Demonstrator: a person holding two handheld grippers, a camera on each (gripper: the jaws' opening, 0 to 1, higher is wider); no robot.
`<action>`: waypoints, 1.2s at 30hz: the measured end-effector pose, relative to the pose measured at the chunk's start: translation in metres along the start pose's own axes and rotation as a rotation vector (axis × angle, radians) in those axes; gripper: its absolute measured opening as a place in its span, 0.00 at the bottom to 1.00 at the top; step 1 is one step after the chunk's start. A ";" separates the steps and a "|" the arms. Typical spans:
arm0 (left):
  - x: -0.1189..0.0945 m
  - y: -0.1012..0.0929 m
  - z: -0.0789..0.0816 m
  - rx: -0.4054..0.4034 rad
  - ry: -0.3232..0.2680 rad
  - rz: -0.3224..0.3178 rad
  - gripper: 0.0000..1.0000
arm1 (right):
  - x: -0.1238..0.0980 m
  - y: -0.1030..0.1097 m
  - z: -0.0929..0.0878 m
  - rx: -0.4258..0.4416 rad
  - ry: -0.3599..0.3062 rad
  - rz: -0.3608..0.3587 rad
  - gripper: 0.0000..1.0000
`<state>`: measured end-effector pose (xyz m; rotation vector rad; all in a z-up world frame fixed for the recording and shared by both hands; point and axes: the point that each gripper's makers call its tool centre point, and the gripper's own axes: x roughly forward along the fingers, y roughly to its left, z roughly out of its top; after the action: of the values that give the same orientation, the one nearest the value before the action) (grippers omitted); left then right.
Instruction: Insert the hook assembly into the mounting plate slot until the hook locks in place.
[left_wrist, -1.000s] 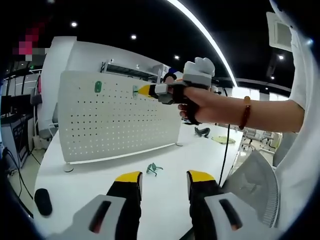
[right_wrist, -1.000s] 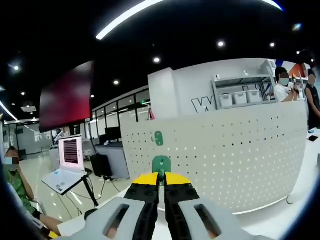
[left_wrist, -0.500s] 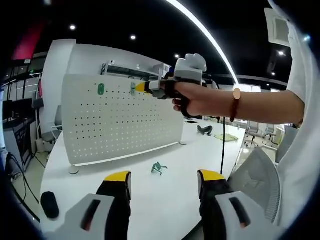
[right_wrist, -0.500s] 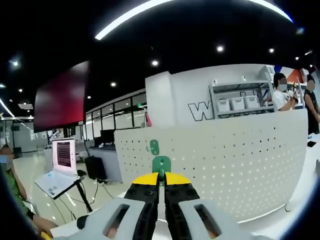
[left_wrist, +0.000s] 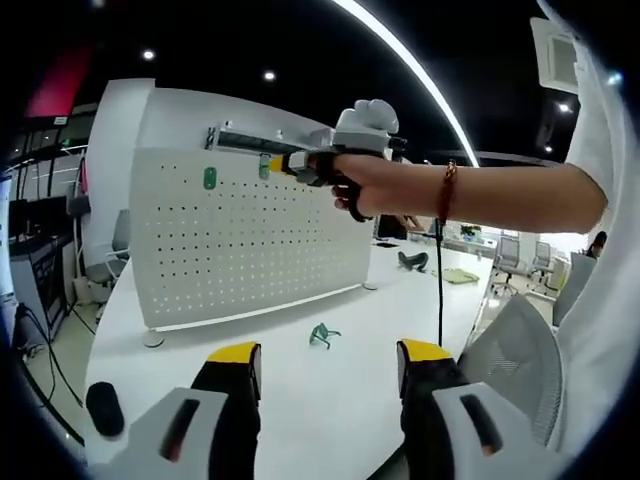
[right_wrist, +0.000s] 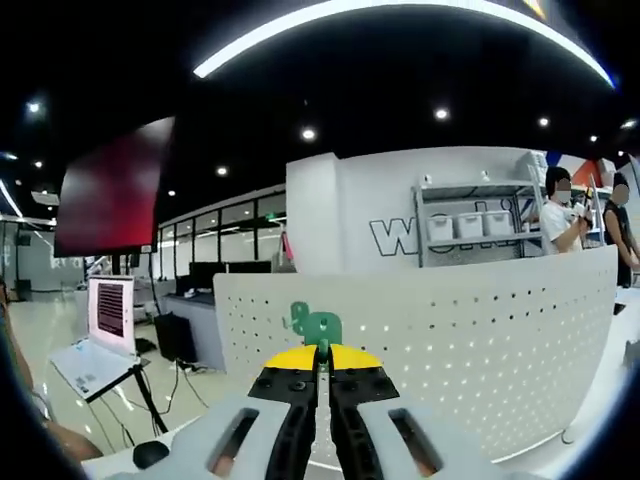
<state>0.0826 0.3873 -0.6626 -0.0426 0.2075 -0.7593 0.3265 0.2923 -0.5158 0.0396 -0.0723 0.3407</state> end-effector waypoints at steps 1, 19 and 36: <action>-0.001 0.001 0.001 0.000 -0.004 0.003 0.57 | 0.001 0.000 0.000 0.003 -0.001 -0.002 0.01; -0.006 0.009 -0.004 -0.001 0.008 0.002 0.58 | 0.029 -0.009 0.008 -0.007 -0.028 -0.061 0.01; -0.012 0.028 -0.008 -0.018 0.012 0.034 0.60 | 0.056 -0.006 0.008 -0.049 -0.029 -0.089 0.01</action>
<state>0.0911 0.4161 -0.6714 -0.0515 0.2259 -0.7240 0.3803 0.3052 -0.5039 -0.0008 -0.1072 0.2497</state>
